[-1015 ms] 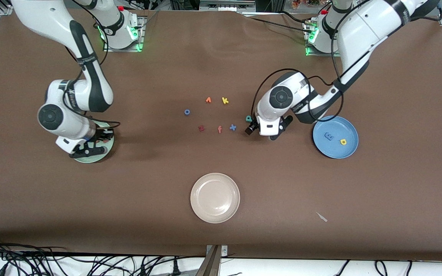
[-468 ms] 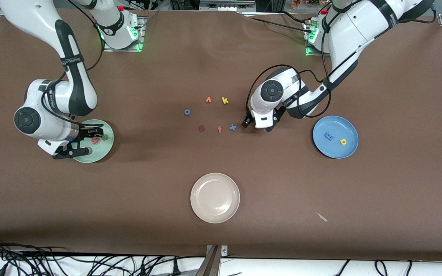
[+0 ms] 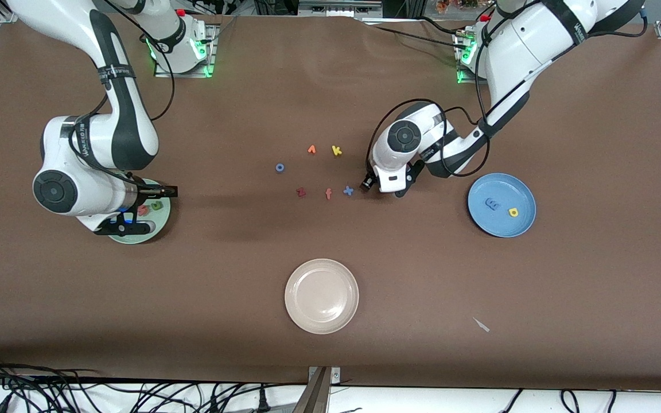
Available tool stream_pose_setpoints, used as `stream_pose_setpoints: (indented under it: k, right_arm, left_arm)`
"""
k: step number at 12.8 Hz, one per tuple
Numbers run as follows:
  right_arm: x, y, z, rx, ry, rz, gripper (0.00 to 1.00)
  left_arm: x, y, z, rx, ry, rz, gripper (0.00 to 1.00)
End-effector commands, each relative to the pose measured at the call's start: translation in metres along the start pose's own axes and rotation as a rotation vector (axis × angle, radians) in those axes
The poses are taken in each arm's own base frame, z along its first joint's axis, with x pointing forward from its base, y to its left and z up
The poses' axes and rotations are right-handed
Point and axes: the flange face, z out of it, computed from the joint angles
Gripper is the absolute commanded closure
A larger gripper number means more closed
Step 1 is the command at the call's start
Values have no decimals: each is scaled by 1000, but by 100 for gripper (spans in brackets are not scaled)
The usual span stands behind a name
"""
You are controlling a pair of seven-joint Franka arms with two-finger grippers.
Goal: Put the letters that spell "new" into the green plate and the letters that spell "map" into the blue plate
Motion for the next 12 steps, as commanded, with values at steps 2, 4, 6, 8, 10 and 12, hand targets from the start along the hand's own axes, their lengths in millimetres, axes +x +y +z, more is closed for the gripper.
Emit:
stream_pose_setpoints:
  k: [2,4,6,8,10,12]
  right_arm:
    - [-15,-6,-18,18,-29,9,0]
    - [-26,-18,-32,8,-4,-10,0]
    - [-41,-10,-57,-7,44,-34,0]
    - [-65,-5,-91,-57,108,-86,0]
    - [-95,4,-129,-54,145,-77,0]
    - [-123,26,-164,-37,180,-46,0]
  left_arm:
    - [0,0,2,-15,10,-9,48]
    - [3,-1,6,-11,21,3,57]
    - [4,-2,12,-3,22,9,58]
    - [4,-2,12,-4,23,9,65]
    - [5,-2,11,-6,24,13,73]
    - [5,-2,11,0,28,24,83]
